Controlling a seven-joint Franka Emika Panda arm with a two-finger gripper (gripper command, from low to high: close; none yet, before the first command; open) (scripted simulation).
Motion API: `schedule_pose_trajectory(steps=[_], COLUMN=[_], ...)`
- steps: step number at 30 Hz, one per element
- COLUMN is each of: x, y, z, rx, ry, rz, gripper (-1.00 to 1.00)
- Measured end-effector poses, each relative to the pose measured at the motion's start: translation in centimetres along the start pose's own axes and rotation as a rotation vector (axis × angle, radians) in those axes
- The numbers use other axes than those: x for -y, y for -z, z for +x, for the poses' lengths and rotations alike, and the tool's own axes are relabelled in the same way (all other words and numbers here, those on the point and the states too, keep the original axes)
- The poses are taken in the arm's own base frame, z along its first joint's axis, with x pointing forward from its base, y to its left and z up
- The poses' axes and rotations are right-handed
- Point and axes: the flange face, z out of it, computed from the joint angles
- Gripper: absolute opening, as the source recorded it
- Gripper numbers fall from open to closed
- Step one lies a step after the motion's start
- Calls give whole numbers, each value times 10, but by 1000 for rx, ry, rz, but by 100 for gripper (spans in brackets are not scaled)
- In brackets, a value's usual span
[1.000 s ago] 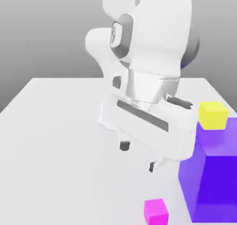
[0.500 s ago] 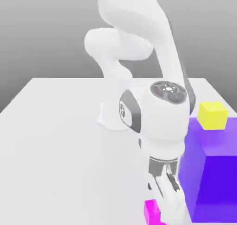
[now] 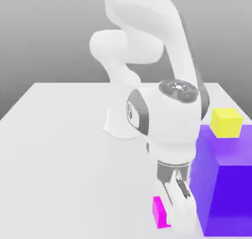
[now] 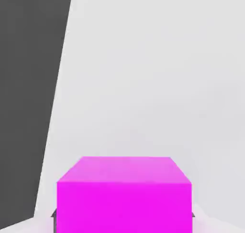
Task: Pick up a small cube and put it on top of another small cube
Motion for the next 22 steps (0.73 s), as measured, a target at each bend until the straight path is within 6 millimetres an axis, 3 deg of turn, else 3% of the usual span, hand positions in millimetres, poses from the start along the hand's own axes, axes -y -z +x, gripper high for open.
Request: schedule_pose_trajectory(steps=[6, 10, 14, 16, 18, 19, 22], x=[-10, -48, -99, -132, -129, -129, -129], y=[101, 168, 229, 219, 188, 174, 174], z=[-64, -108, -141, -152, -149, -148, -148], rx=[10, 16, 12, -2, -6, -7, -7], ry=[40, 102, 169, 195, 176, 173, 173], rz=[22, 17, -4, -41, -49, -51, -51], gripper=[-100, -100, -100, -100, -100, 100, 100])
